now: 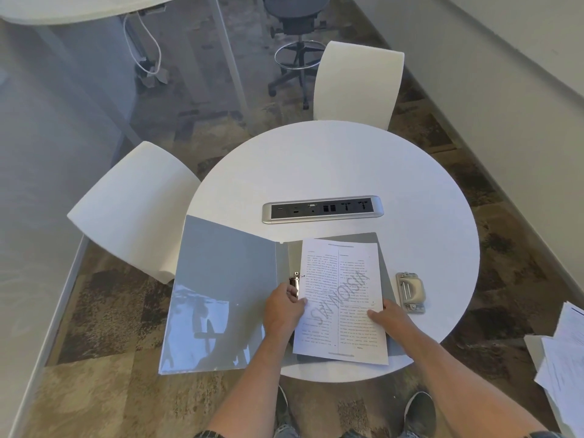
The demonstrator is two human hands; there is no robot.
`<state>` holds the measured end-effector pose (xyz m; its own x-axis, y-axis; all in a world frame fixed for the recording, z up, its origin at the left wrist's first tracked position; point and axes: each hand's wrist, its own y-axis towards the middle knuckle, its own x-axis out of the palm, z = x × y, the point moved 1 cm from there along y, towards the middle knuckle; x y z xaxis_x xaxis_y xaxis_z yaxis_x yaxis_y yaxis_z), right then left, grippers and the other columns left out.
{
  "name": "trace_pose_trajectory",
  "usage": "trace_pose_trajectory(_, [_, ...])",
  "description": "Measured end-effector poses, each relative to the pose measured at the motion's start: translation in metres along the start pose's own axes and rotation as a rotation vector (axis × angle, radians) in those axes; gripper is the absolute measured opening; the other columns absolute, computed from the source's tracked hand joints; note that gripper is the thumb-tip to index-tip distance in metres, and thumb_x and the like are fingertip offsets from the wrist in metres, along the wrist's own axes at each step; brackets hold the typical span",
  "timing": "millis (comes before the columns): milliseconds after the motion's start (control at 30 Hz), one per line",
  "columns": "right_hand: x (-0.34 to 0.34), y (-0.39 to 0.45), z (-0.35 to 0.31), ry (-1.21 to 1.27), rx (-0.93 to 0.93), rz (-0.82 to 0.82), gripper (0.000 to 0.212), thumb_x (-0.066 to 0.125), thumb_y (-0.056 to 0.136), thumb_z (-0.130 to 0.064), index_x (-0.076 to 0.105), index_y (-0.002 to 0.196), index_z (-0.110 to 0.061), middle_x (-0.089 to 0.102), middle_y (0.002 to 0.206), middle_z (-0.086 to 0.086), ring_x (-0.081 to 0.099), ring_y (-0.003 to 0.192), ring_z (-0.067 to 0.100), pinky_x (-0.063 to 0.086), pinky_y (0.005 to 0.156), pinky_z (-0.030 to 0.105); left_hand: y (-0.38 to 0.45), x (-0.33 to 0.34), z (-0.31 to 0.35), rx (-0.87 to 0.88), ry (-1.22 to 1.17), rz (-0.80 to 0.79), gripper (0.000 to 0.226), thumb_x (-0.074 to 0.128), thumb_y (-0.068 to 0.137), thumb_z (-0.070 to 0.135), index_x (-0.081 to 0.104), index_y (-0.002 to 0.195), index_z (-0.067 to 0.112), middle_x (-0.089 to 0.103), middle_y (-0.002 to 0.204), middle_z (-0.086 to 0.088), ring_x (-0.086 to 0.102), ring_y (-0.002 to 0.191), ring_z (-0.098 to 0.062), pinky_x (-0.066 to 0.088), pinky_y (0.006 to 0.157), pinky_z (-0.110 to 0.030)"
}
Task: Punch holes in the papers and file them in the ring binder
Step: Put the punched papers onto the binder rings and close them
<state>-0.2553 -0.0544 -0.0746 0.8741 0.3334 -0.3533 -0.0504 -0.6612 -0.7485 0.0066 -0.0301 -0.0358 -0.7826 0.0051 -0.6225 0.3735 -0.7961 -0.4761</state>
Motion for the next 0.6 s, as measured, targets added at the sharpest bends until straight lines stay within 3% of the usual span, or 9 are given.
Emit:
trace_pose_trajectory(100, [0.003,0.001,0.001,-0.012,-0.006,-0.008,0.029,0.062,0.100,-0.016,0.056,0.127,-0.009,0.068,0.117,0.009,0.065,0.096,0.024,0.052,0.080,0.034,-0.009,-0.003,-0.012,-0.007,0.018,-0.005,0.015,0.080,0.087,0.028,0.068,0.092,0.022,0.070,0.088,0.009,0.068,0.083,-0.012,0.060,0.074,-0.032])
trace_pose_trajectory(233, [0.004,0.002,-0.004,-0.007,-0.025,-0.014,0.032,0.064,0.099,-0.017,0.057,0.129,-0.008,0.068,0.111,0.005,0.065,0.094,0.023,0.052,0.078,0.033,-0.010,-0.011,-0.007,-0.017,0.003,0.003,0.015,0.080,0.088,0.028,0.069,0.091,0.018,0.072,0.091,0.006,0.069,0.084,-0.016,0.051,0.066,-0.025])
trace_pose_trajectory(400, [0.004,-0.002,-0.006,0.051,-0.040,-0.040,0.034,0.074,0.092,-0.019,0.058,0.122,-0.015,0.071,0.108,-0.001,0.069,0.093,0.016,0.054,0.071,0.028,-0.006,-0.016,-0.006,-0.050,-0.010,-0.014,0.016,0.079,0.087,0.027,0.071,0.081,0.015,0.073,0.083,0.003,0.070,0.080,-0.020,0.053,0.068,-0.030])
trace_pose_trajectory(600, [0.004,-0.011,-0.008,0.062,-0.068,-0.059,0.018,0.069,0.096,-0.018,0.059,0.105,-0.030,0.069,0.095,-0.015,0.065,0.084,0.003,0.048,0.060,0.020,-0.001,-0.019,-0.006,-0.111,-0.065,-0.105,0.017,0.080,0.086,0.022,0.068,0.077,0.014,0.076,0.088,-0.005,0.072,0.084,-0.026,0.060,0.079,-0.041])
